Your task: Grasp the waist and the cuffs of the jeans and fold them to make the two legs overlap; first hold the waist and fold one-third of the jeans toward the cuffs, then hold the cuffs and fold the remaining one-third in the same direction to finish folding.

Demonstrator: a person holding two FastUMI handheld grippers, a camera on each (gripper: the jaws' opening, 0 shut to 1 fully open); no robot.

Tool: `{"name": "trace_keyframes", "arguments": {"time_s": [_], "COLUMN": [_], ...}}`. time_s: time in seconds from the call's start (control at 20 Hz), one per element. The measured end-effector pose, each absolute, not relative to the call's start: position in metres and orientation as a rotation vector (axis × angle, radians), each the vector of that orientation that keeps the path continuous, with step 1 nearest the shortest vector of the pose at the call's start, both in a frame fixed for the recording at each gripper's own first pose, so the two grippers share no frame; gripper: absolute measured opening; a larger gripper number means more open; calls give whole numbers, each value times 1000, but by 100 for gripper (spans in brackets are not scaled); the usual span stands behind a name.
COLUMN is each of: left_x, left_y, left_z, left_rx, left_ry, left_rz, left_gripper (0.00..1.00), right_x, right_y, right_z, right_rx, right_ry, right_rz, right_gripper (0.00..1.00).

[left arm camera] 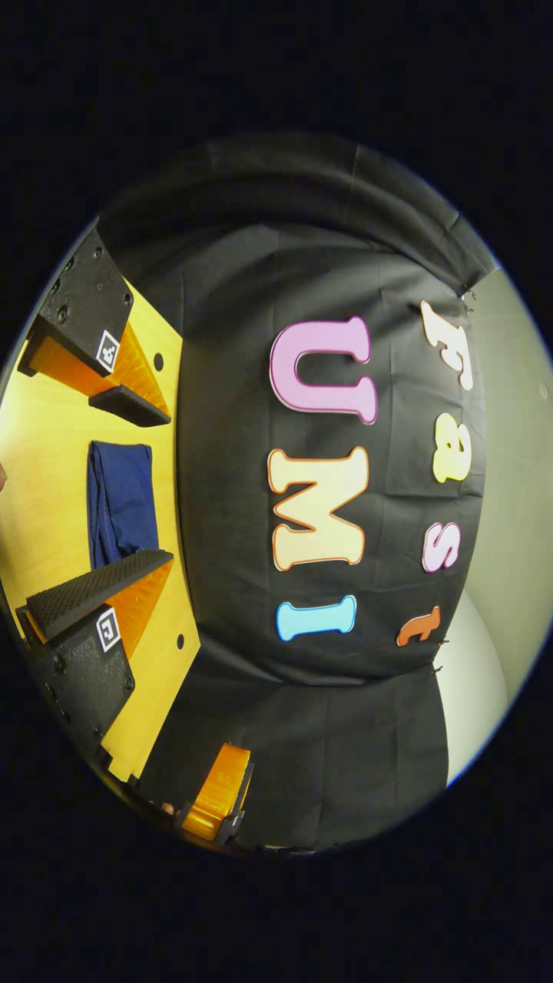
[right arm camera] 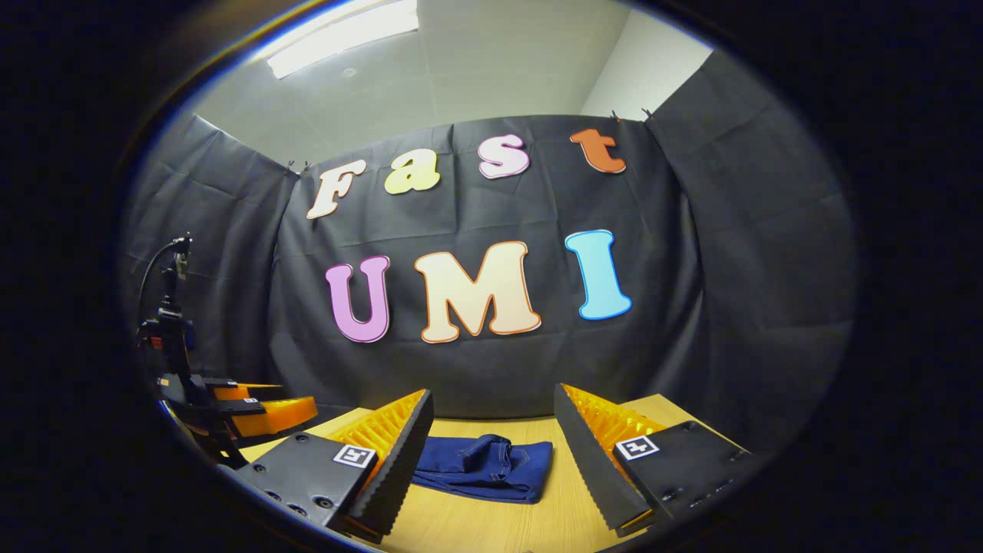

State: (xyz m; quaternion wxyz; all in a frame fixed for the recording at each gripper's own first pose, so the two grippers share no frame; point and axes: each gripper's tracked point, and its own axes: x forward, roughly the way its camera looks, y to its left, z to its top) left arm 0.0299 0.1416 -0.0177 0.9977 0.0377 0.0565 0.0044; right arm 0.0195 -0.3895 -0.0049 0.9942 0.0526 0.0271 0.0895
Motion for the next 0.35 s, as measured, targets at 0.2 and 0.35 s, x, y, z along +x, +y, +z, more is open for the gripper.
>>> {"name": "trace_keyframes", "arguments": {"time_s": [0.2,0.35], "left_x": [-5,-19], "left_y": [152,157], "left_z": [6,19], "left_rx": [70,88], "left_ry": [63,34], "left_rz": [31,37], "left_gripper": [94,94], "right_x": [-8,-16], "right_y": [-365,-351], "right_z": [13,22], "right_rx": [94,96], "right_ry": [31,12], "right_rz": [208,232], "right_gripper": [94,94]}}
